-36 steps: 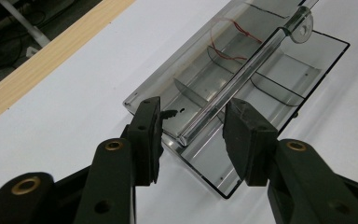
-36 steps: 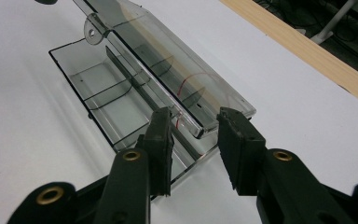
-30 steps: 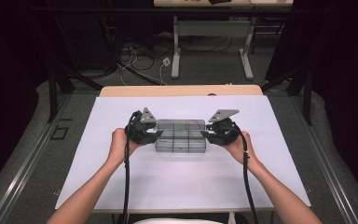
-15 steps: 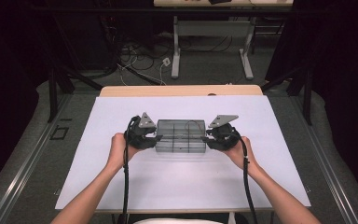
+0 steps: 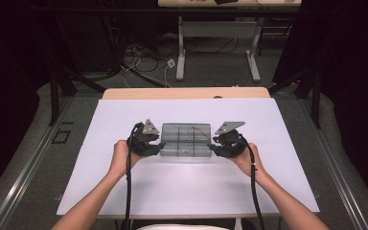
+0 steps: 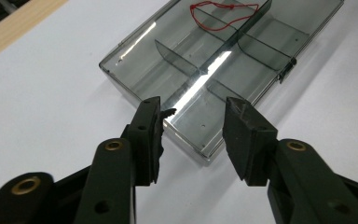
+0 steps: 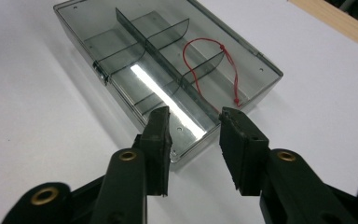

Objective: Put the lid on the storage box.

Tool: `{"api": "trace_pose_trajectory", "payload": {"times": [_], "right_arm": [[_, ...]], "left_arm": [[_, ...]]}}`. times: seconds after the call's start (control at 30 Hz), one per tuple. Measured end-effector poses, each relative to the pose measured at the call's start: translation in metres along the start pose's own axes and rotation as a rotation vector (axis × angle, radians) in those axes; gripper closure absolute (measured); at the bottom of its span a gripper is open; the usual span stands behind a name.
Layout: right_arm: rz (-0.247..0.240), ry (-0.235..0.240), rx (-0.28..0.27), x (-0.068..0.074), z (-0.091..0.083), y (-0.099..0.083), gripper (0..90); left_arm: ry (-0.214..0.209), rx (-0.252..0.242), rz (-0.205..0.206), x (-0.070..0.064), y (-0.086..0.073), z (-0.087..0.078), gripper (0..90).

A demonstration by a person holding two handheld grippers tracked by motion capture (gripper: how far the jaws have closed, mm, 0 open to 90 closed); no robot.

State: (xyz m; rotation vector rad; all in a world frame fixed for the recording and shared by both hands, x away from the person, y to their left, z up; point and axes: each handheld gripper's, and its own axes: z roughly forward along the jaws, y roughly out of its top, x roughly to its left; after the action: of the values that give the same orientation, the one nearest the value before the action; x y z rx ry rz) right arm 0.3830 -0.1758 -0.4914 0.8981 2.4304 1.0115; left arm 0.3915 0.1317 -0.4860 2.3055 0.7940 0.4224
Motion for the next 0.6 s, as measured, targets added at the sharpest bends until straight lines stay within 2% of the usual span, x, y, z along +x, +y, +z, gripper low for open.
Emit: {"api": "trace_pose_trajectory", "payload": {"times": [0.17, 0.3, 0.6], "right_arm": [[0.007, 0.006, 0.010, -0.001, -0.002, -0.003, 55.5], [0.022, 0.001, 0.009, -0.001, -0.006, -0.005, 49.2], [0.041, 0.011, 0.010, -0.004, -0.016, -0.011, 29.3]], "left_arm": [[-0.015, 0.025, -0.027, 0.004, -0.003, -0.001, 44.3], [-0.005, 0.022, -0.050, 0.005, -0.007, -0.004, 35.9], [-0.016, 0.036, -0.067, 0.008, -0.018, -0.016, 18.0]]}}
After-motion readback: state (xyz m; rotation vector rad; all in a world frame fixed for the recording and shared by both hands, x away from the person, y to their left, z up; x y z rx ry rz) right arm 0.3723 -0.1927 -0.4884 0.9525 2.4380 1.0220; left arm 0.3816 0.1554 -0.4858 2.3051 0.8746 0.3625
